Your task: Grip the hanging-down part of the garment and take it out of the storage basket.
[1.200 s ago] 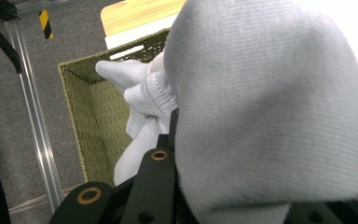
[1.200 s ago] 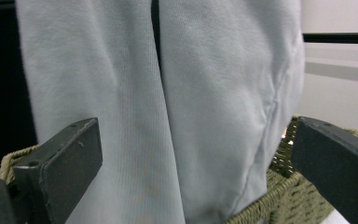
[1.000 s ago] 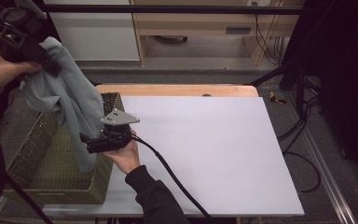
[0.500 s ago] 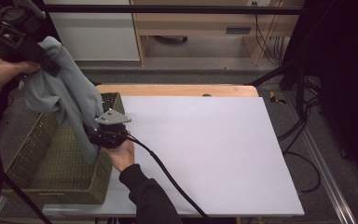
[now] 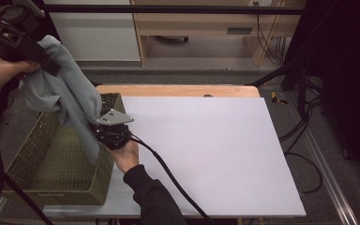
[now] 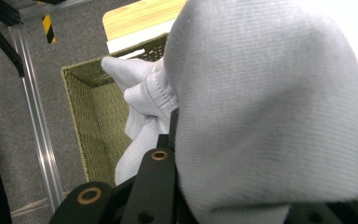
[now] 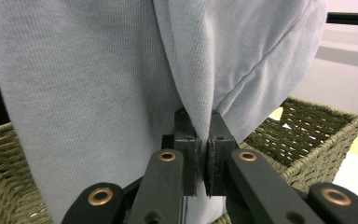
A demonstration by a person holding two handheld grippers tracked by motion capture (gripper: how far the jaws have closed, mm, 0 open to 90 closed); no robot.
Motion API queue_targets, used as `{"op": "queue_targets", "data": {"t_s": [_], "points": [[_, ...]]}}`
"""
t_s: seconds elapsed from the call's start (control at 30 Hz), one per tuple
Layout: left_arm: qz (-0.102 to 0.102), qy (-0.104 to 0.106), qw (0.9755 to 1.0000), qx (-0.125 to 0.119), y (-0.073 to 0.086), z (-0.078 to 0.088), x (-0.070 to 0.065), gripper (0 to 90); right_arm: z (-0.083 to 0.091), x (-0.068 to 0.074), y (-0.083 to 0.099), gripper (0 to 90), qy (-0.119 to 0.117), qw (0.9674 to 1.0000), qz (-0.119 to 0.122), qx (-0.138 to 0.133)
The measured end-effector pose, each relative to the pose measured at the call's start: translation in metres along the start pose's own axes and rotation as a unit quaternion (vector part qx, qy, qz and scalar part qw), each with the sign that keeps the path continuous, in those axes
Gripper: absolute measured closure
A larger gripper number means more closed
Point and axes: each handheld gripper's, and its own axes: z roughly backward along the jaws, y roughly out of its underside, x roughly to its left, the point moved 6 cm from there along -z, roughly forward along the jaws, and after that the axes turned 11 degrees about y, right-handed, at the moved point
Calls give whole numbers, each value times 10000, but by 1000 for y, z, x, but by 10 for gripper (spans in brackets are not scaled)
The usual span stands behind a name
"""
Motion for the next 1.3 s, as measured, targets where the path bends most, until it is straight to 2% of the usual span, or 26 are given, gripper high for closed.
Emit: {"op": "queue_targets", "data": {"t_s": [0.17,0.23,0.37,0.47,0.5,0.57,0.6,0.8,0.83,0.93,1.13,1.3], "points": [[50,-32,10000,-35,1,1,4,777,12,-7,-6,866,-48,10000,-18,25],[67,-45,10000,-13,2,0,5,777,16,-11,-7,866,-39,10000,70,-31],[90,-60,9999,12,2,-1,6,777,27,-16,-11,866,-114,9999,27,-41],[76,-65,9999,29,2,-2,6,777,35,-20,-15,866,-131,9998,118,-63],[76,-65,9999,29,2,-2,6,777,38,-20,-16,866,-141,9999,41,-20],[73,-84,9999,22,1,-2,5,778,44,-24,-18,867,-151,9998,106,-78],[77,-109,9999,20,1,-2,5,778,47,-25,-20,866,-160,9998,46,-77],[97,-119,9999,18,2,-3,7,778,63,-36,-28,867,-58,9997,104,-196],[112,-112,9999,31,2,-3,8,778,70,-42,-30,867,-25,9996,130,-231],[103,-93,9999,35,2,-4,8,778,79,-48,-34,868,21,9996,152,-232],[68,-82,9999,55,0,-6,5,778,99,-55,-41,868,55,9991,317,-266],[17,-61,10000,63,-3,-8,-1,778,117,-64,-50,868,157,9988,323,-340]]}}
